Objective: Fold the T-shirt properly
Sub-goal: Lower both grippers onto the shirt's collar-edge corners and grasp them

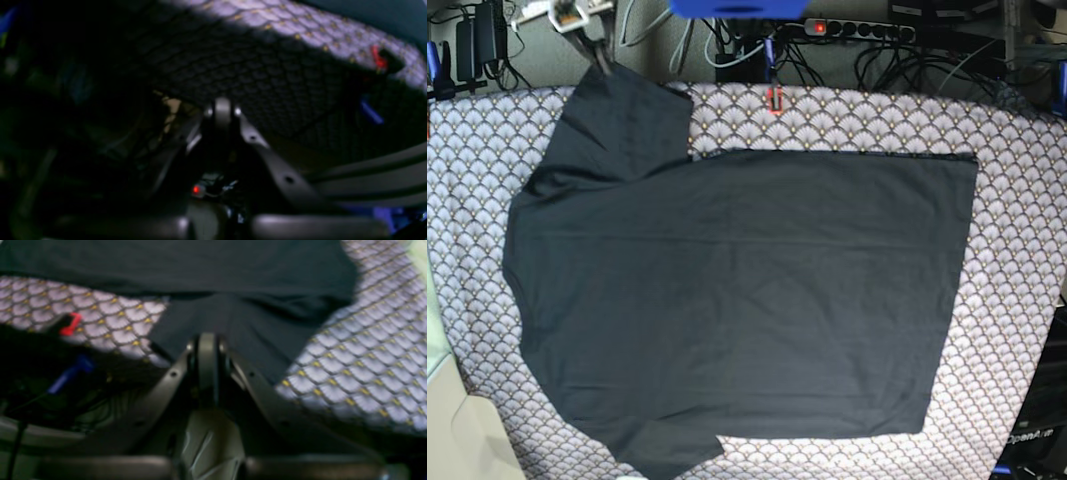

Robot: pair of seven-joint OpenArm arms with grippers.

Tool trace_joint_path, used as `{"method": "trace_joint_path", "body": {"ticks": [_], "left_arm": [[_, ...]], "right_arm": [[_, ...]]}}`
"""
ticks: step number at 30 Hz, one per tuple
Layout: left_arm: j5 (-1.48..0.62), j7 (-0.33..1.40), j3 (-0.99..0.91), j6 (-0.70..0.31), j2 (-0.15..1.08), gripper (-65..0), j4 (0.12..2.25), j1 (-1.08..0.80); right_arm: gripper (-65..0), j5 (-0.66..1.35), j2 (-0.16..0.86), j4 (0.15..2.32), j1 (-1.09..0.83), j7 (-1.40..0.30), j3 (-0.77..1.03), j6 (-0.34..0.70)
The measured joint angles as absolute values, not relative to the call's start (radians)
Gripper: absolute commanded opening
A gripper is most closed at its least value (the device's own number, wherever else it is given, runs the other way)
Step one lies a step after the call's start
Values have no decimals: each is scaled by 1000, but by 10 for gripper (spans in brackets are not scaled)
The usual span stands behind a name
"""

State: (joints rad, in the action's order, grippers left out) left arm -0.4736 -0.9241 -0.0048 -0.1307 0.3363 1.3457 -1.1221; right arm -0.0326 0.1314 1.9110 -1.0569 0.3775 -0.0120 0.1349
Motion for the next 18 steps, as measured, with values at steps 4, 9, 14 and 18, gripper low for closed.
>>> {"method": "trace_joint_path", "body": {"ticks": [4,9,14,18], "left_arm": [[-479,-816,-8,8,439,-650,1507,-1144],[-491,-617,-7,196,594,-641,1650,-1136],[-484,-536,-5,263,680,-480,1790,-1136],[-484,-498,-43,279,710,-471,1843,-1139]], "right_arm": [[-627,38,98,1929,-1005,289,-8,205],[-522,160,101,1930,-945,182,14,261],[-459,301,102,1931,-931,179,79,300],[-443,420,111,1921,-931,178,129,315]]}}
